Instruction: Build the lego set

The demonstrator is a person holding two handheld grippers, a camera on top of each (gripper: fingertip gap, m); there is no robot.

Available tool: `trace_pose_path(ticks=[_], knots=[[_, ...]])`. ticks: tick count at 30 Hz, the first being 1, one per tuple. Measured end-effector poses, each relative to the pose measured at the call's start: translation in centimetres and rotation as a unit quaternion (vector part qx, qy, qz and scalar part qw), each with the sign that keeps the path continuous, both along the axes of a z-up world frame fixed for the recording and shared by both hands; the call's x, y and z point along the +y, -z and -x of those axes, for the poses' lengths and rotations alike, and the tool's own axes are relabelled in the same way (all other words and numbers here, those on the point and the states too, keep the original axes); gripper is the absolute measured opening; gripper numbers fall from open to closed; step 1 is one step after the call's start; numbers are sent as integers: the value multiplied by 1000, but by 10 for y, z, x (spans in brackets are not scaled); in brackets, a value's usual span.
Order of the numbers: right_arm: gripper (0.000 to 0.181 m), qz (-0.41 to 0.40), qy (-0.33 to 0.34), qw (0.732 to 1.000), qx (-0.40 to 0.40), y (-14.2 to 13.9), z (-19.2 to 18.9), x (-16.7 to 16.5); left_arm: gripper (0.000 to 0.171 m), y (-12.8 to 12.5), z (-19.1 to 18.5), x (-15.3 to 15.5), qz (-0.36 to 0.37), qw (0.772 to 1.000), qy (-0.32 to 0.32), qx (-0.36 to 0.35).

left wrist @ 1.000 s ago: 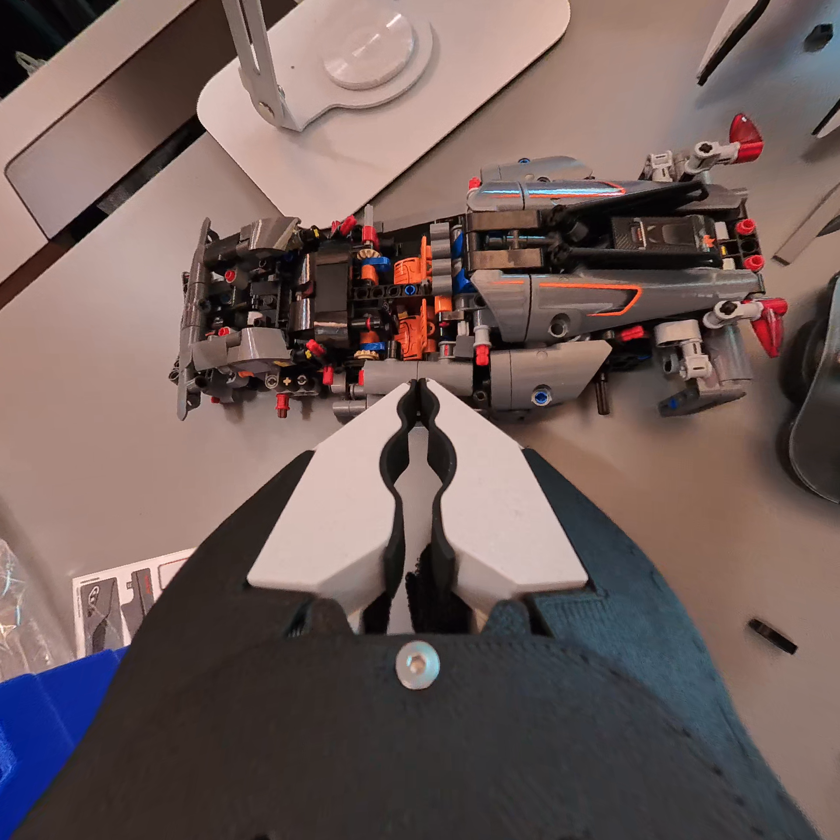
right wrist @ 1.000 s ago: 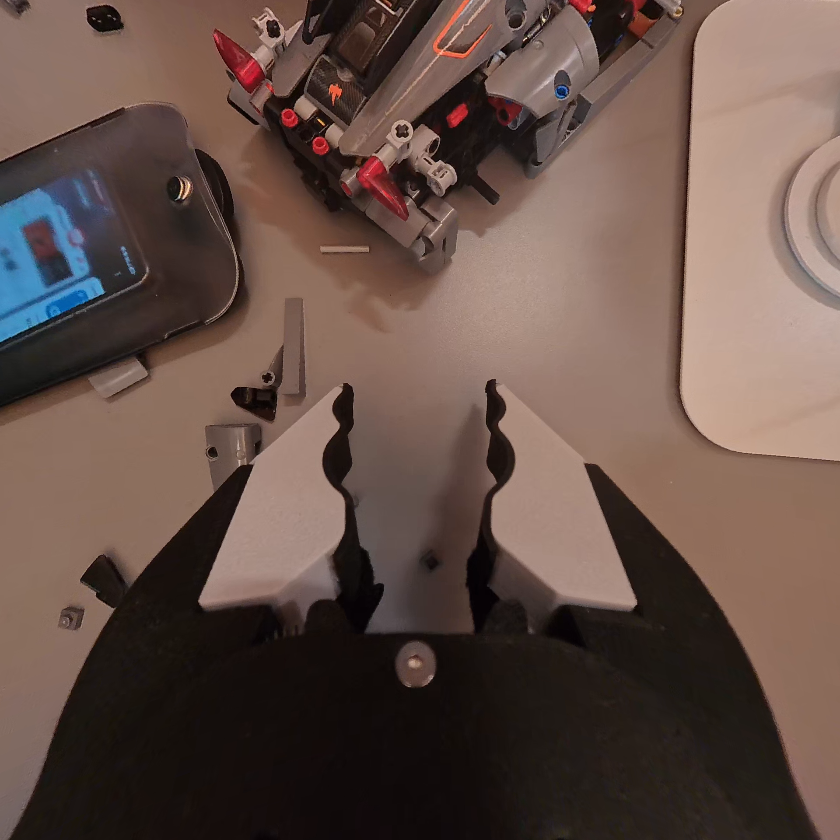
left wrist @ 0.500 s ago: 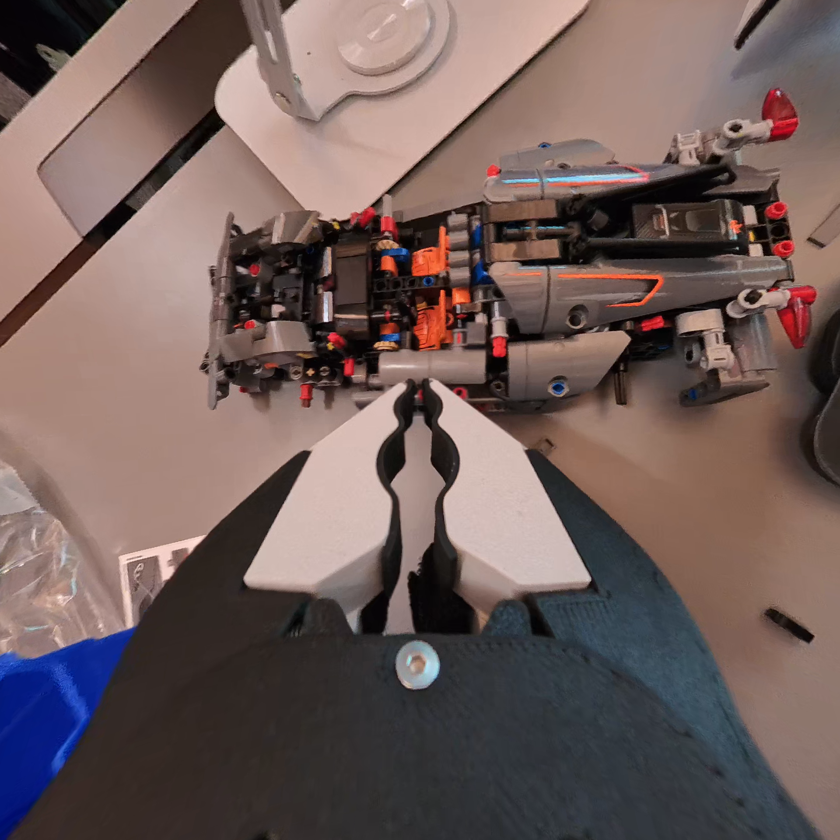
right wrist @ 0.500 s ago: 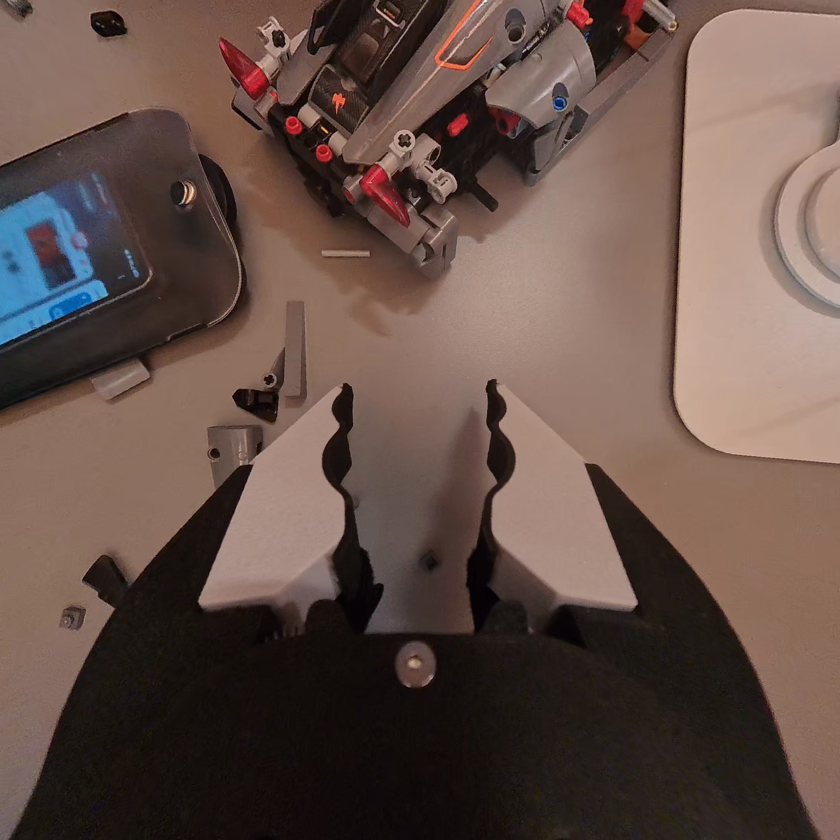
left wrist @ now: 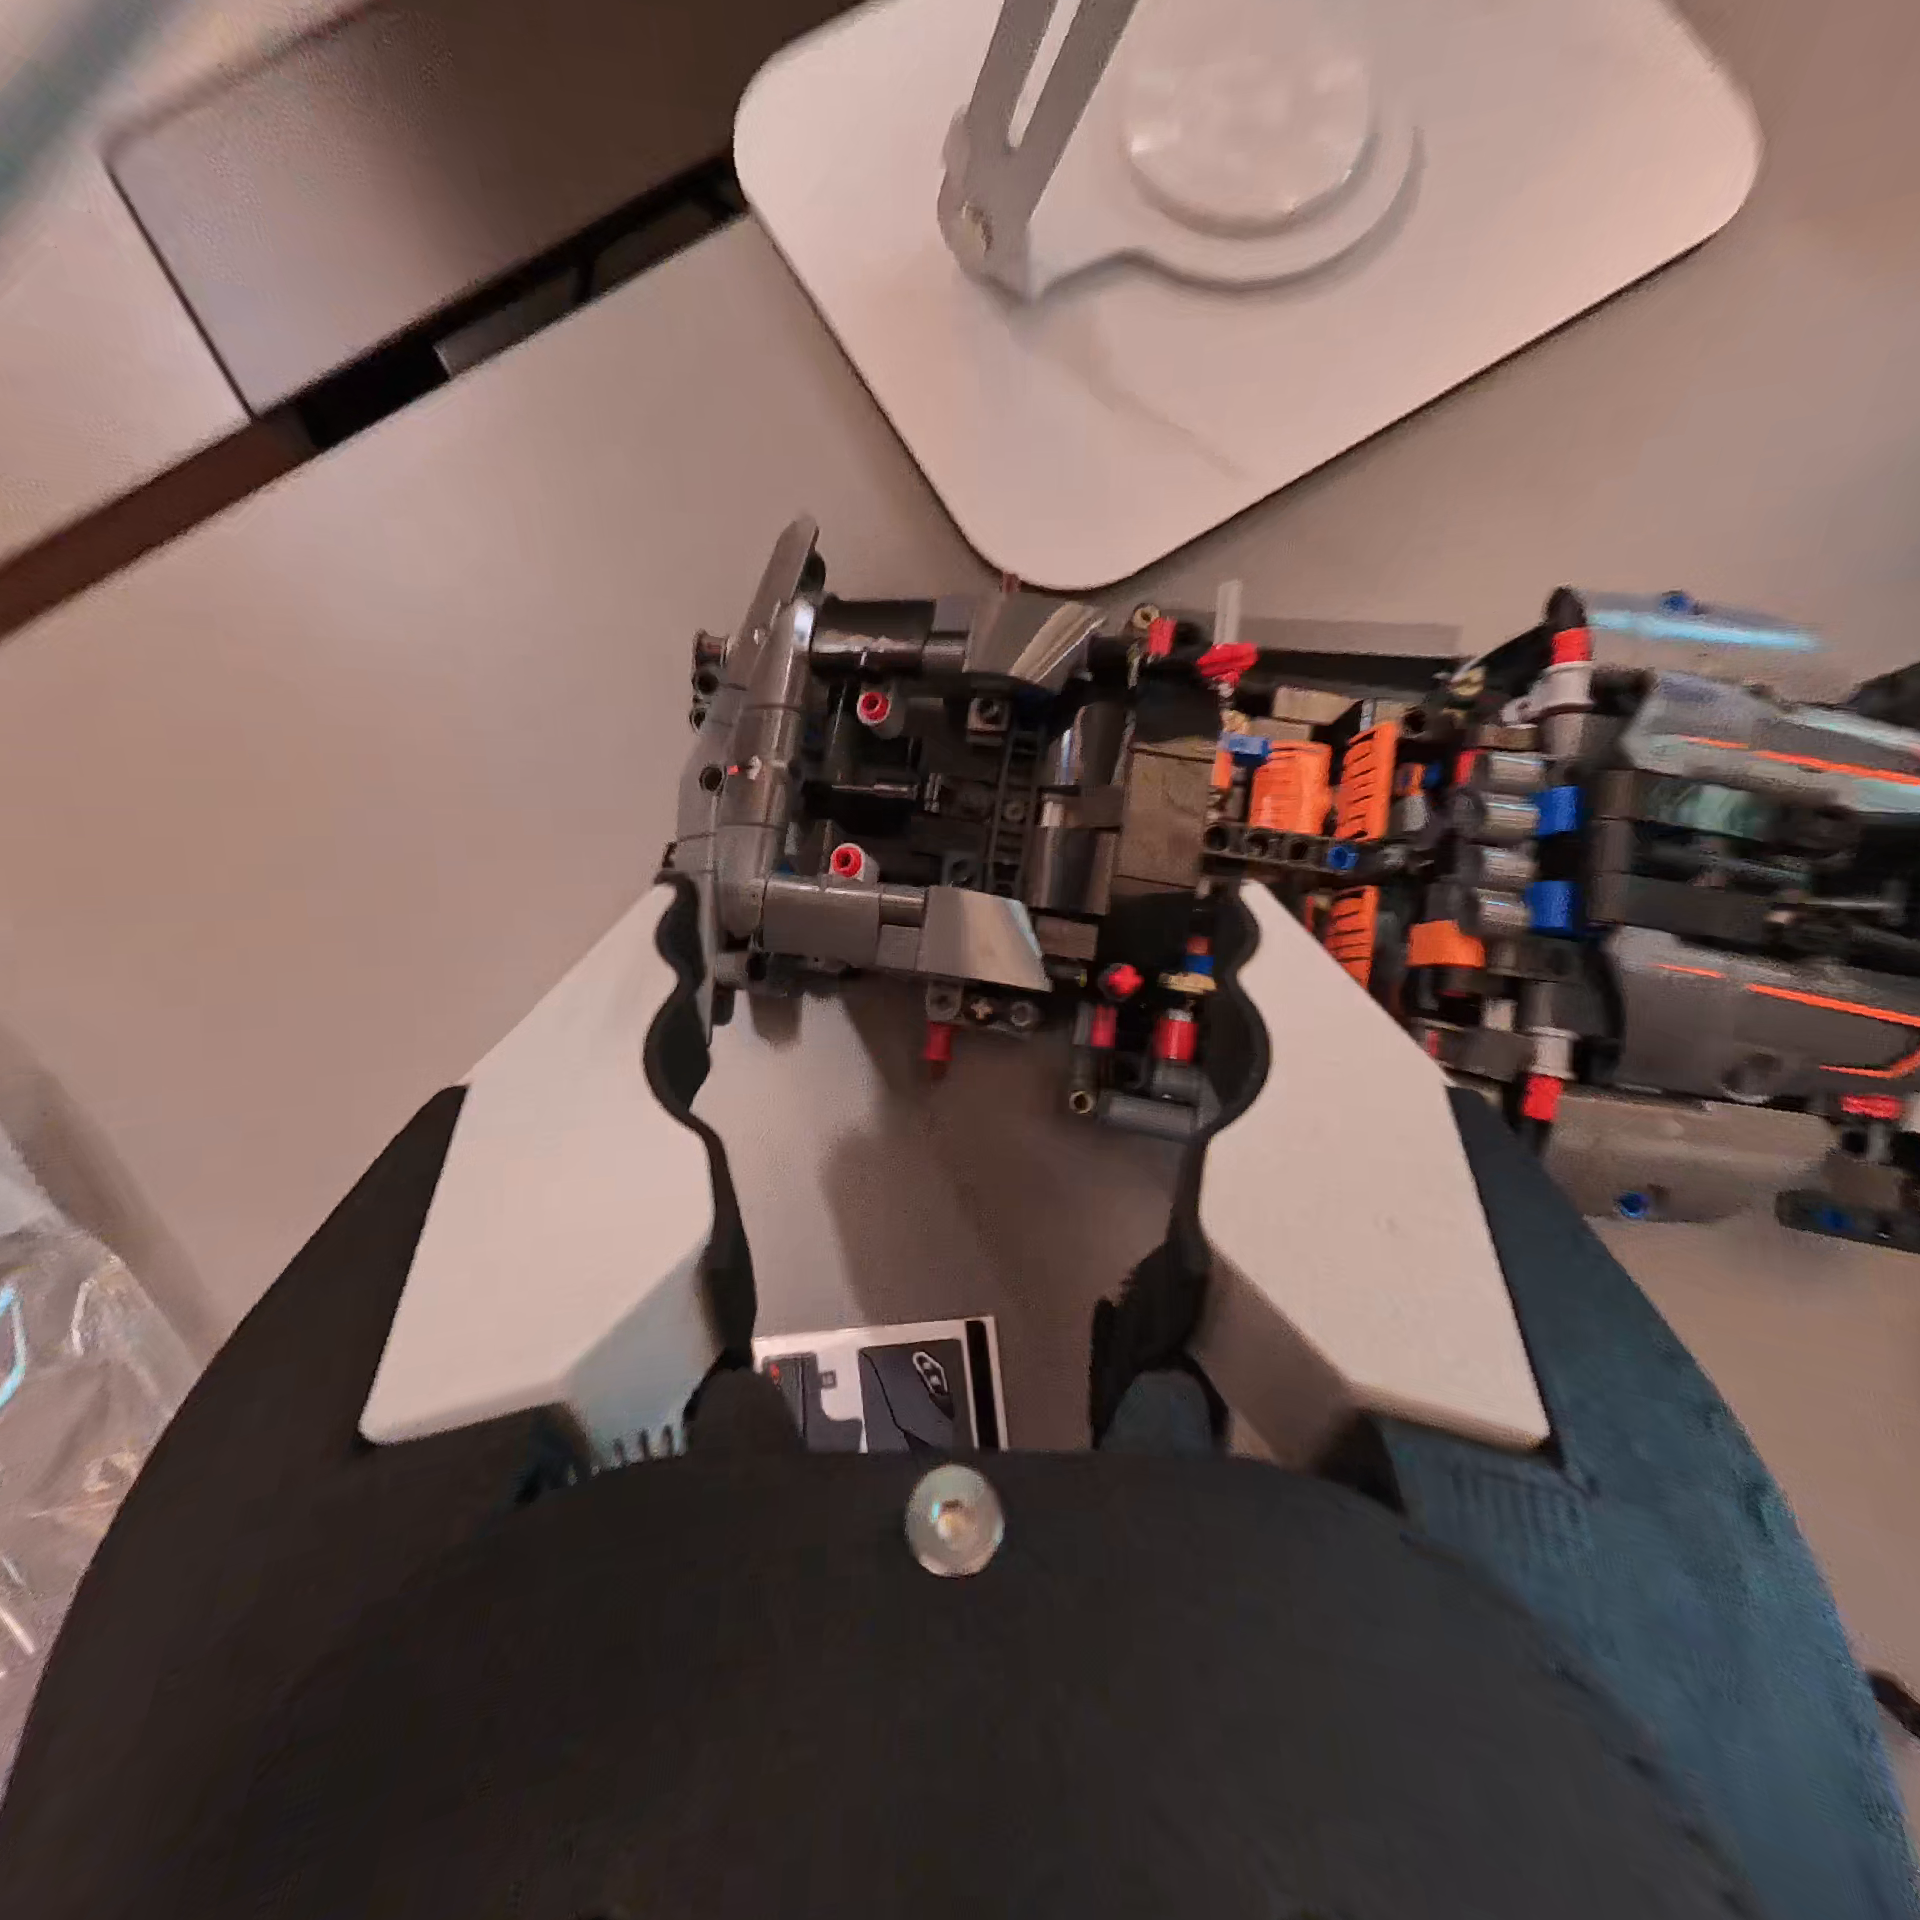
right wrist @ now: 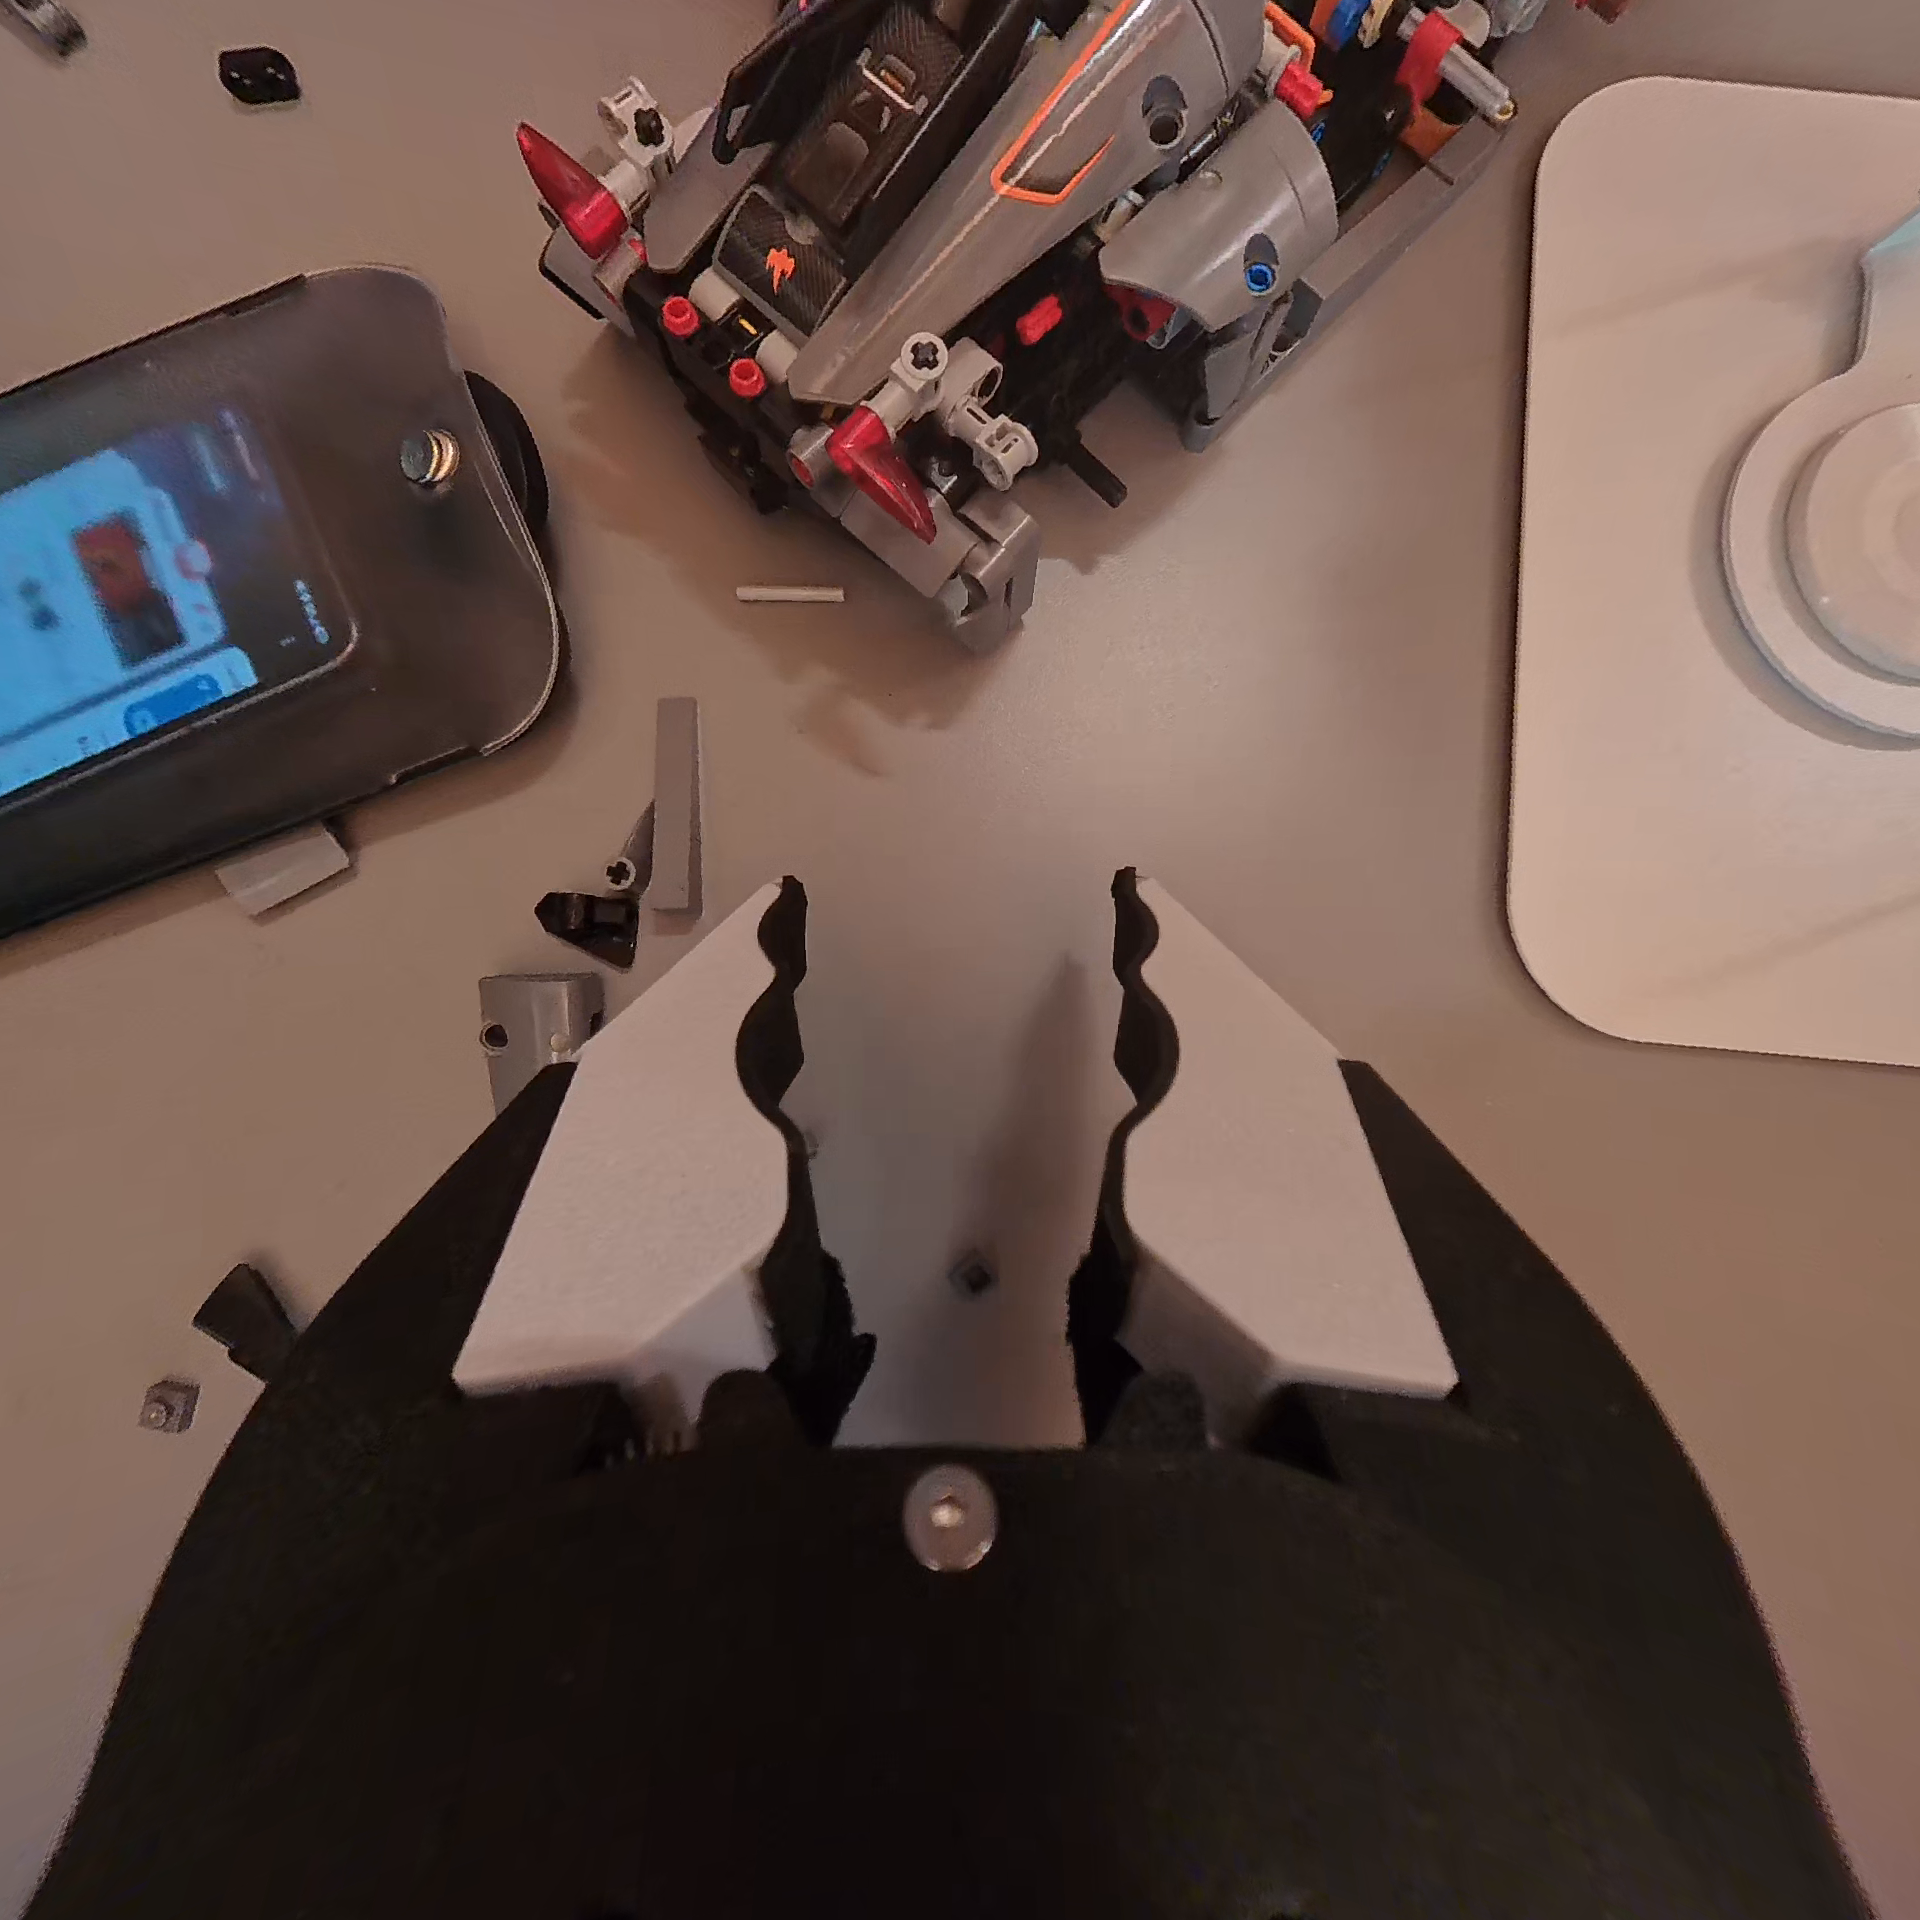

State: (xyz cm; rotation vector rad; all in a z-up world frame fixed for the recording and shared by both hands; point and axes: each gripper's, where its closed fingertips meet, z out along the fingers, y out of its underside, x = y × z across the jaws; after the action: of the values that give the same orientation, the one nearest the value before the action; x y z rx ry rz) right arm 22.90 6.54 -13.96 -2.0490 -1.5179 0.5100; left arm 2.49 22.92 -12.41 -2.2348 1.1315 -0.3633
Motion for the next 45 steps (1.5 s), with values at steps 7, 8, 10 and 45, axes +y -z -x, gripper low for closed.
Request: trace_pose_path(ticks=[7,8,10,45], knots=[[59,-5,-14,1000,1,-5,9,-6,107,16,2,4,59,998,-11,-17],[59,-4,-18,1000,2,-6,11,-7,107,15,2,4,61,998,-9,-18],[58,-5,-25,1000,4,-9,15,-11,106,15,2,4,65,998,-12,-20],[0,29,16,999,13,4,60,-9,54,4,22,-17,108,980,-115,-121]])
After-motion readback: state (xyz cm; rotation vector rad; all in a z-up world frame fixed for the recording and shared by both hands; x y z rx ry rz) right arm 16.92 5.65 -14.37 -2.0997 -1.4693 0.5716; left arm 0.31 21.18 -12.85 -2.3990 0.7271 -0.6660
